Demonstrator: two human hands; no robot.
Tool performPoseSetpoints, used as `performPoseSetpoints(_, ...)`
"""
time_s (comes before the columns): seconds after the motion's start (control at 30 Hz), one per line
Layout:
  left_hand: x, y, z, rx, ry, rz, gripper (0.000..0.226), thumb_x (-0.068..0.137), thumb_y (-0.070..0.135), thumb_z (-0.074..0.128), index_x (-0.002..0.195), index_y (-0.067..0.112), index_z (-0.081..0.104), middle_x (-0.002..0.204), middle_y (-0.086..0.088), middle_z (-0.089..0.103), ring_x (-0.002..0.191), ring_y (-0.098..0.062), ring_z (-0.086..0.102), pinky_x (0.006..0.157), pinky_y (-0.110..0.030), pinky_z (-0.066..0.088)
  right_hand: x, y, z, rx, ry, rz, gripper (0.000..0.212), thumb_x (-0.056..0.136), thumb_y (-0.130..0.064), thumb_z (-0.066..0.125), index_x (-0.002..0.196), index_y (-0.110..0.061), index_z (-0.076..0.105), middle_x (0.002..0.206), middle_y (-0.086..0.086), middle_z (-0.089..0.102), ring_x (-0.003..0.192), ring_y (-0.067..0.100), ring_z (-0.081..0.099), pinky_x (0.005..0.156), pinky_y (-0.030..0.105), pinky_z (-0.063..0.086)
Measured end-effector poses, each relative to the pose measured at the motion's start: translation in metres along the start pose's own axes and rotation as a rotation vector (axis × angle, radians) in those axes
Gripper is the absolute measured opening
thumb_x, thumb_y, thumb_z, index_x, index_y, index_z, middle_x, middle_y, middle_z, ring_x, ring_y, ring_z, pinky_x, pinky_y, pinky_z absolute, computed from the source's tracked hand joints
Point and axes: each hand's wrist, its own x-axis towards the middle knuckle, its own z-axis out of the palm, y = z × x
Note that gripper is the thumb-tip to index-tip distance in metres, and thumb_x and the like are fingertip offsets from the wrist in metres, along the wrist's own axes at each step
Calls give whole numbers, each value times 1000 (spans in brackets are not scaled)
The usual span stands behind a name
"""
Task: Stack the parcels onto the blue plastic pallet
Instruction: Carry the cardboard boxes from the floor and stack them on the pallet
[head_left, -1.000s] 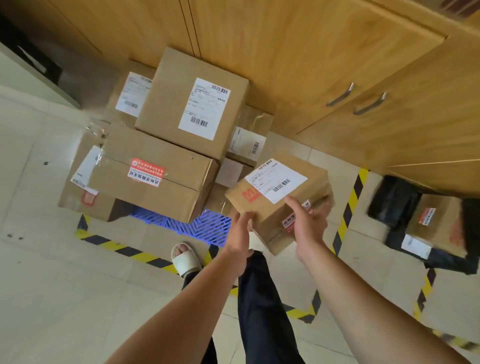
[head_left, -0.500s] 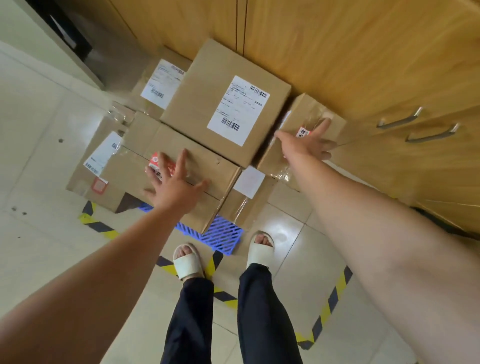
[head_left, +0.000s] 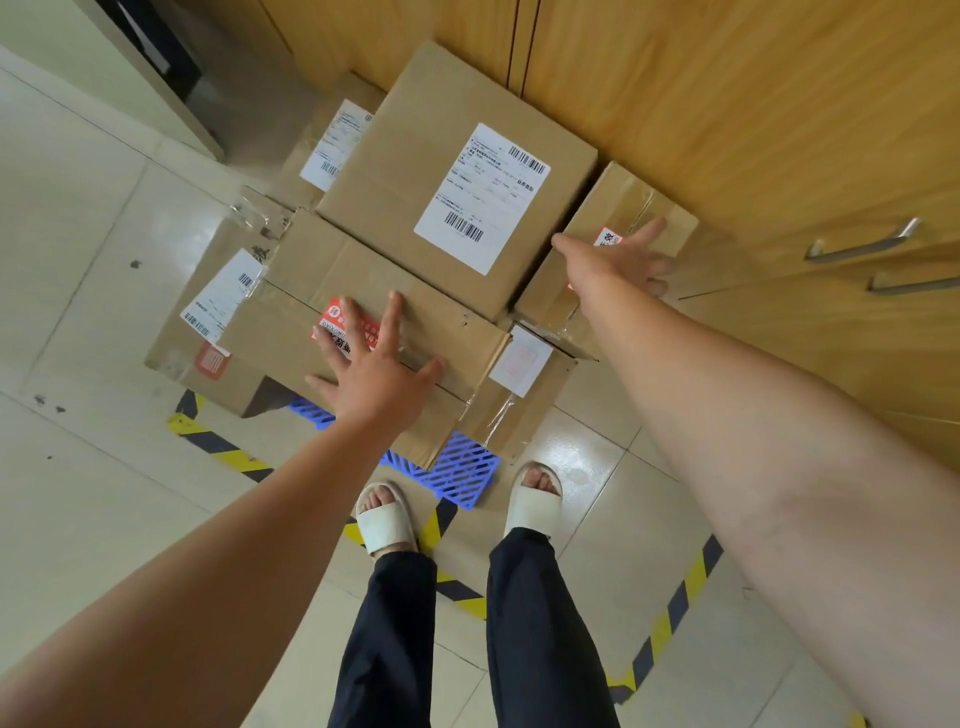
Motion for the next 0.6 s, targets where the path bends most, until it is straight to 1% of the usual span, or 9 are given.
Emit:
performPoseSetpoints(0.1, 0, 0, 1, 1, 4, -7, 88, 82, 67, 57, 147, 61, -2, 161, 10, -26, 147, -33, -25, 113, -70, 0, 12, 19, -8, 139, -17, -41, 112, 69, -51, 82, 155, -37, 12, 155, 9, 21, 135, 34, 37, 96, 46, 48)
performPoseSetpoints(0.17, -1, 0, 2, 6, 9, -9, 87, 82, 68, 56, 146, 61, -3, 161, 10, -25, 148, -33, -25, 113, -69, 0, 16, 37, -16, 269, -29, -78, 105, 75, -34, 83, 156, -36, 15, 153, 6, 30, 127, 32, 51, 88, 39, 51)
performPoseSetpoints(0.23, -2, 1, 2, 5, 15, -8, 87, 83, 67, 56, 146, 61, -4, 161, 10, -25, 148, -32, -25, 114, -69, 0, 16, 52, -21, 371, -78, -79, 108, 78, -19, 82, 158, -34, 12, 151, 5, 38, 119, 26, 60, 83, 31, 49)
performPoseSetpoints(0.27, -2, 1, 2, 5, 18, -7, 87, 83, 67, 56, 146, 61, -4, 162, 9, -25, 148, -32, -25, 114, -69, 0, 16, 58, -22, 394, -112, -57, 110, 79, -19, 82, 158, -33, 7, 151, 6, 41, 119, 25, 61, 85, 30, 47)
performPoseSetpoints(0.3, -2, 2, 2, 5, 20, -7, 87, 83, 67, 56, 146, 61, -4, 162, 9, -25, 148, -32, -25, 114, -69, 0, 15, 62, -23, 409, -145, -19, 111, 81, -23, 81, 158, -32, 2, 151, 6, 42, 122, 26, 59, 91, 32, 46)
performPoseSetpoints(0.37, -2, 1, 3, 8, 21, -8, 87, 83, 67, 55, 146, 61, -4, 162, 9, -25, 148, -32, -25, 114, -69, 0, 12, 65, -21, 421, -199, 70, 111, 85, -35, 77, 158, -30, -5, 151, 8, 45, 130, 29, 53, 106, 46, 40)
performPoseSetpoints(0.4, -2, 1, 4, 8, 20, -8, 87, 83, 67, 55, 146, 61, -4, 161, 9, -25, 148, -32, -25, 114, -68, 0, 10, 65, -20, 424, -215, 98, 110, 86, -39, 75, 158, -30, -7, 150, 8, 46, 132, 31, 50, 109, 51, 38)
performPoseSetpoints(0.5, -2, 0, 5, 8, 24, -10, 87, 82, 68, 56, 146, 61, -4, 161, 10, -25, 148, -31, -25, 113, -68, -1, 7, 62, -16, 439, -224, 138, 106, 88, -43, 71, 157, -32, -9, 147, 7, 51, 132, 31, 50, 110, 55, 37)
performPoseSetpoints(0.6, -1, 1, 4, 7, 27, -12, 87, 82, 68, 56, 146, 61, -4, 162, 10, -24, 148, -31, -25, 113, -68, -1, 4, 59, -14, 465, -209, 177, 106, 87, -44, 73, 156, -39, -8, 145, 7, 52, 131, 34, 50, 108, 64, 37)
